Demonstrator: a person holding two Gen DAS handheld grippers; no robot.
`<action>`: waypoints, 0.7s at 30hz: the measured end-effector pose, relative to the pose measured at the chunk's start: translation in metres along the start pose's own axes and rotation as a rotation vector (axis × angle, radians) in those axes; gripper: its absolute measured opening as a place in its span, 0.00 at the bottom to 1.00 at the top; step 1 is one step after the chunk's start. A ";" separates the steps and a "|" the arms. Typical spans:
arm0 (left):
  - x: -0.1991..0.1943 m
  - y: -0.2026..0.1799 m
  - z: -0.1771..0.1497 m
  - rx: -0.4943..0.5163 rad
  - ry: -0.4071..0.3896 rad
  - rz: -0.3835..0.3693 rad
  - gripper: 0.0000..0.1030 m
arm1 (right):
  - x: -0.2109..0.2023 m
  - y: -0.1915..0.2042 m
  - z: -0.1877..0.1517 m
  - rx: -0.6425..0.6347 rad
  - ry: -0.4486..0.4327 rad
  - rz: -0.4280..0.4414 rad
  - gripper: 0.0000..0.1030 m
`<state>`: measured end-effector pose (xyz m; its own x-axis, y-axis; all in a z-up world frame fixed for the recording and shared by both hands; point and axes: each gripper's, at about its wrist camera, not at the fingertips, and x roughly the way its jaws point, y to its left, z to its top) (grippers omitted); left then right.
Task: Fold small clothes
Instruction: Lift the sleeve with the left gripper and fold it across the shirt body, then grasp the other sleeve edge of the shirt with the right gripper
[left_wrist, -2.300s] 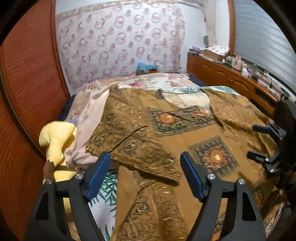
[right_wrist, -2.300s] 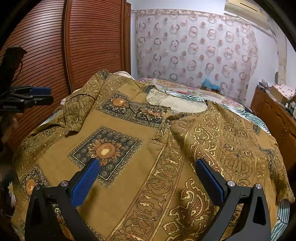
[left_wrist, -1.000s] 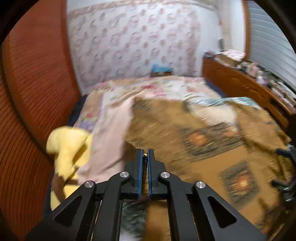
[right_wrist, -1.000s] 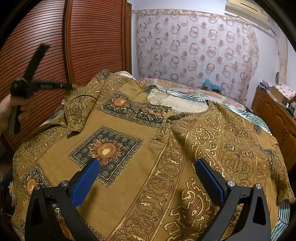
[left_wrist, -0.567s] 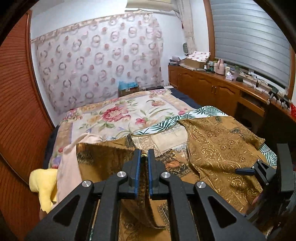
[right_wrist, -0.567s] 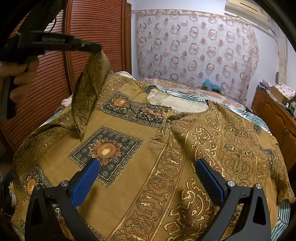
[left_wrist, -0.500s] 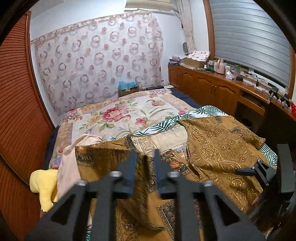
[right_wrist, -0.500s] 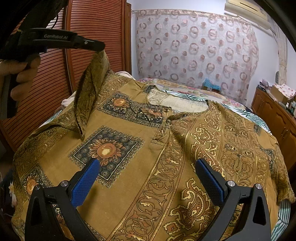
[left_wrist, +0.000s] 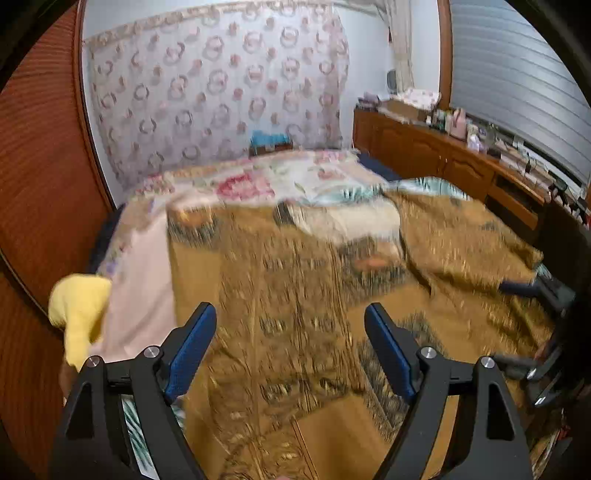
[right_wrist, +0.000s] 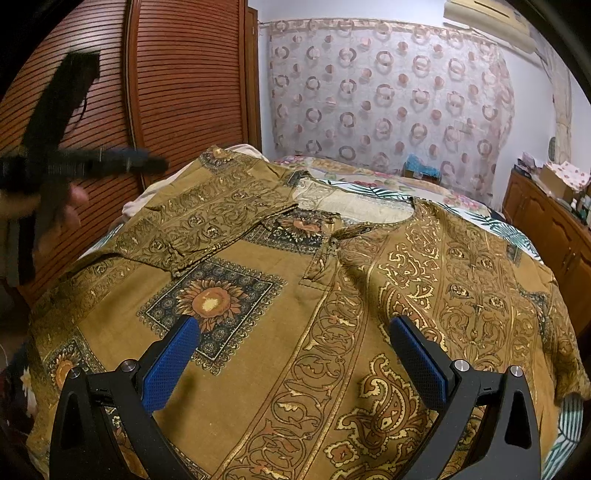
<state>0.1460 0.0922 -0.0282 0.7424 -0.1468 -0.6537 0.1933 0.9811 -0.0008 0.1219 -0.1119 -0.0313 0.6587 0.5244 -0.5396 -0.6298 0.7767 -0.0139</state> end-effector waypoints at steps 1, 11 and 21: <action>0.005 -0.002 -0.004 -0.004 0.015 -0.005 0.81 | -0.001 -0.002 0.000 0.009 -0.001 0.002 1.00; 0.040 -0.048 -0.024 0.025 0.092 -0.055 0.81 | -0.043 -0.048 -0.001 0.016 -0.038 -0.118 1.00; 0.058 -0.087 -0.018 0.061 0.135 -0.099 0.81 | -0.092 -0.151 -0.029 0.180 -0.032 -0.273 0.98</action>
<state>0.1608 0.0007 -0.0802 0.6260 -0.2199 -0.7481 0.3026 0.9527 -0.0268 0.1445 -0.2872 -0.0038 0.8077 0.2970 -0.5094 -0.3470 0.9379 -0.0033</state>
